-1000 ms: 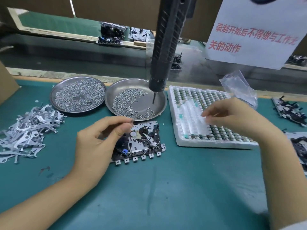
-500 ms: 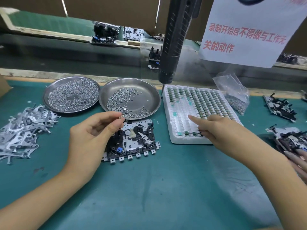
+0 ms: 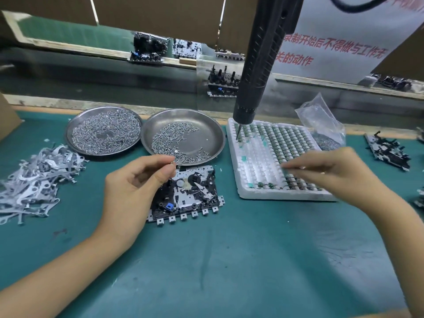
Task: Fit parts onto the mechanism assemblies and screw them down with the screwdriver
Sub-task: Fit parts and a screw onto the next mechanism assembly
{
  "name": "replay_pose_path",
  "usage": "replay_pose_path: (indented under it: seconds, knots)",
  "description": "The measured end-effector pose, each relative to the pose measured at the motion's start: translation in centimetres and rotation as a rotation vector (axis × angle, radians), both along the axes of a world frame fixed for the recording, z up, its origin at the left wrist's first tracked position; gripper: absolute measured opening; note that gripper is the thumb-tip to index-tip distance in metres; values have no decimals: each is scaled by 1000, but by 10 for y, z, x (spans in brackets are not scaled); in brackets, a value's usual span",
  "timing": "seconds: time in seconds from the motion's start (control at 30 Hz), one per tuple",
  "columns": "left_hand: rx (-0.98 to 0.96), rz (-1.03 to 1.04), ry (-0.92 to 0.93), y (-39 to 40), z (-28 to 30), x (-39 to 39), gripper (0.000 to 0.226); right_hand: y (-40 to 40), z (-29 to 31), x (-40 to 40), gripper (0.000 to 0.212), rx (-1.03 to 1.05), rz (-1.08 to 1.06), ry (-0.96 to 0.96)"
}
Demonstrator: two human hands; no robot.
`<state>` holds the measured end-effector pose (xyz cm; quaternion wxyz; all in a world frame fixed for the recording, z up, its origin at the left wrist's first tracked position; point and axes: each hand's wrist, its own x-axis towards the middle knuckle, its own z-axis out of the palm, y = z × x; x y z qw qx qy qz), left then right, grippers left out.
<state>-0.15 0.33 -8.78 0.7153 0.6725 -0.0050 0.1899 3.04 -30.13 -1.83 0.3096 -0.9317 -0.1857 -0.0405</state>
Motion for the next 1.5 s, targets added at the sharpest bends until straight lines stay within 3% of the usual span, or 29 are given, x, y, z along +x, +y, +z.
replay_pose_path:
  seconds: [0.1, 0.2, 0.3, 0.53, 0.7, 1.13, 1.3, 1.5]
  knots:
    - [34, -12, -17, -1, 0, -2, 15, 24, 7, -5, 14, 339, 22, 55]
    - [66, -22, -33, -3, 1, -4, 14, 72, -5, -8, 11, 625, 187, 263]
    - [71, -34, -47, -3, 2, -4, 15, 116, -21, -6, 2, 731, 291, 368]
    - [67, -76, -79, -1, 0, -4, 16, 142, -42, -4, 20, 949, 146, 489]
    - [39, -107, -84, -3, -2, -3, 16, 141, -48, -8, 31, 994, 96, 532]
    - [98, -139, -94, -2, -2, -4, 12, 142, -52, -10, 22, 994, 109, 493]
    - [103, -176, -98, -2, -2, -4, 12, 143, -50, -12, 21, 941, 96, 443]
    - [312, -56, -159, 2, -6, -1, 9, 142, -47, -16, 19, 718, 141, 268]
